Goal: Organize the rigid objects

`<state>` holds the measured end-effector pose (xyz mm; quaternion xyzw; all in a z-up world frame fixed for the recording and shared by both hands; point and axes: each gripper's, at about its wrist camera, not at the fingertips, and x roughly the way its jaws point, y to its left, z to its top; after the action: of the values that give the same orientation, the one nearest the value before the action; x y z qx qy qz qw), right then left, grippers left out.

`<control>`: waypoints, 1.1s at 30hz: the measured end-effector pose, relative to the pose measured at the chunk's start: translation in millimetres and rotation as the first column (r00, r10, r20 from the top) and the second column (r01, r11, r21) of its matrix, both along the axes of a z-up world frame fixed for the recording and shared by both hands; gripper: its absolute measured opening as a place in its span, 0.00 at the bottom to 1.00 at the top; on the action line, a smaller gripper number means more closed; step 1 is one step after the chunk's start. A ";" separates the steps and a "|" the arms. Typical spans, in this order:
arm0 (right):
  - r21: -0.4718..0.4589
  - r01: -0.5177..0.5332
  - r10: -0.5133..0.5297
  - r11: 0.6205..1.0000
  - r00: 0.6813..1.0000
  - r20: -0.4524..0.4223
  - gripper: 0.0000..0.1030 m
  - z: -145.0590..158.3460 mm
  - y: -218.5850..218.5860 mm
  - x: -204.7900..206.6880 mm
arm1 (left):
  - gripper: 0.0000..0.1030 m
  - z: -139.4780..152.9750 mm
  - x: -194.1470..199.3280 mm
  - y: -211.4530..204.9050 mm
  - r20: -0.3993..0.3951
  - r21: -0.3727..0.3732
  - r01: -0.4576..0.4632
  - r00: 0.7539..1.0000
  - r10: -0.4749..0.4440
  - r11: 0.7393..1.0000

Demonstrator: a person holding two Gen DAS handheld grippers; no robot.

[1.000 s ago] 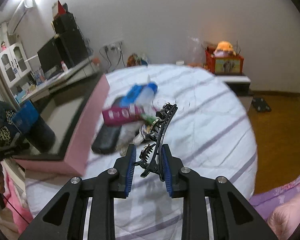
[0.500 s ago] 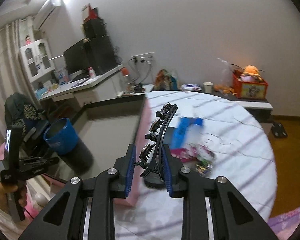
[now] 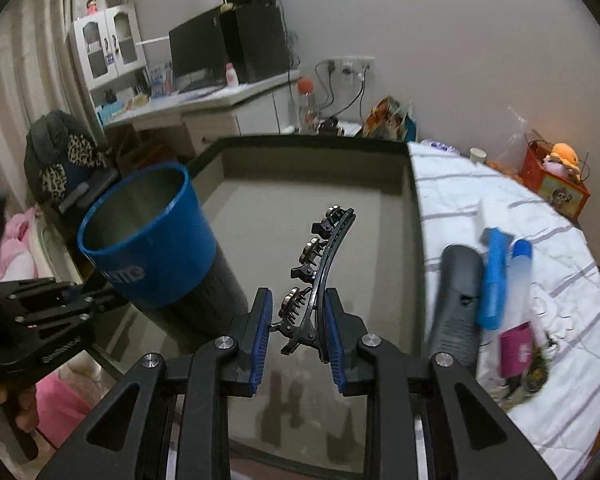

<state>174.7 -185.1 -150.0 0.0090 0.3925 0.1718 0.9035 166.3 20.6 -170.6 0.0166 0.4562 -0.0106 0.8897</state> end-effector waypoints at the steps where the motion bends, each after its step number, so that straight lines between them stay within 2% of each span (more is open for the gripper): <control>1: -0.009 -0.002 0.002 1.000 1.000 -0.004 0.26 -1.4 1.0 0.2 | 0.13 0.3 0.3 -1.0 0.000 0.001 0.002 1.000 -0.002 1.000; 14: -0.017 -0.042 0.042 0.999 0.999 -0.010 0.27 -4.4 4.2 -9.5 | 0.13 0.1 0.6 -1.7 0.001 -0.001 0.002 1.000 -0.002 1.000; 15: -0.023 -0.044 0.044 0.999 0.999 -0.005 0.29 -3.9 4.8 -8.9 | 0.13 0.3 1.5 -2.7 0.001 -0.001 0.002 1.000 -0.002 1.000; 16: -0.028 -0.044 0.044 0.999 0.999 0.002 0.40 -2.6 4.2 -11.1 | 0.13 0.1 0.9 -2.1 0.001 0.000 0.002 1.000 -0.002 1.000; 19: -0.035 -0.050 0.051 0.998 0.998 0.025 0.49 2.1 4.9 -16.8 | 0.13 0.0 0.5 -1.6 0.001 -0.002 0.003 1.000 -0.003 1.000; 21: -0.054 -0.038 0.041 0.998 0.998 0.051 0.61 7.8 4.3 -21.8 | 0.13 -0.2 1.0 -2.7 0.001 -0.001 0.002 1.000 -0.002 1.000; 27: -0.048 0.009 -0.002 0.999 0.992 0.128 0.66 32.4 -13.9 -38.2 | 0.13 -0.3 0.8 -2.6 0.001 -0.002 0.002 1.000 -0.002 1.000; 30: -0.024 0.060 -0.055 0.998 0.982 0.183 0.78 48.5 -35.0 -49.6 | 0.12 -0.4 0.7 -2.5 0.000 -0.002 0.003 1.000 -0.003 1.000; 33: 0.005 0.133 -0.131 0.991 0.967 0.221 0.78 62.7 -63.5 -61.1 | 0.12 -0.3 1.5 -3.3 0.000 -0.001 0.003 1.000 -0.003 1.000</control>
<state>113.6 -248.6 -87.4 0.0114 0.2893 0.1094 0.9509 167.8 17.3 -170.9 0.0169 0.4560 -0.0121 0.8897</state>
